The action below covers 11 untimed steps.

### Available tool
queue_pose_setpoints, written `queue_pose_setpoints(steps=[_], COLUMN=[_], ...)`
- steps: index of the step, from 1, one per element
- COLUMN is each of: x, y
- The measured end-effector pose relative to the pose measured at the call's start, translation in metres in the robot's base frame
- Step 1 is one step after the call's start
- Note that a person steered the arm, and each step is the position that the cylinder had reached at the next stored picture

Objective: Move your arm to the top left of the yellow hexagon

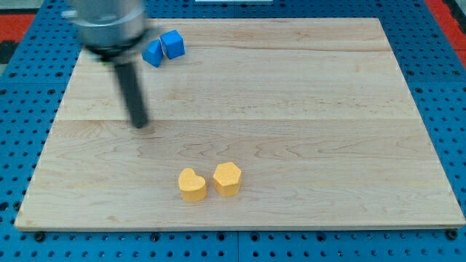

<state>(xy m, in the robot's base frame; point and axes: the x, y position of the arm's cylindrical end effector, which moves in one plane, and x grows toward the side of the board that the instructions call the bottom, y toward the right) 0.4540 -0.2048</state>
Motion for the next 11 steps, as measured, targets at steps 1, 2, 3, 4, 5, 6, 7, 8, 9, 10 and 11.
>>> queue_pose_setpoints(steps=[1,2,3,4,5,6,7,8,9,10,11], x=[0.000,-0.006,-0.009,0.002,0.022,0.026,0.026,0.026,0.026,0.026,0.037], y=[-0.097,-0.098,-0.099,-0.026,0.077,0.116,0.125,0.131,0.143,0.166,0.226])
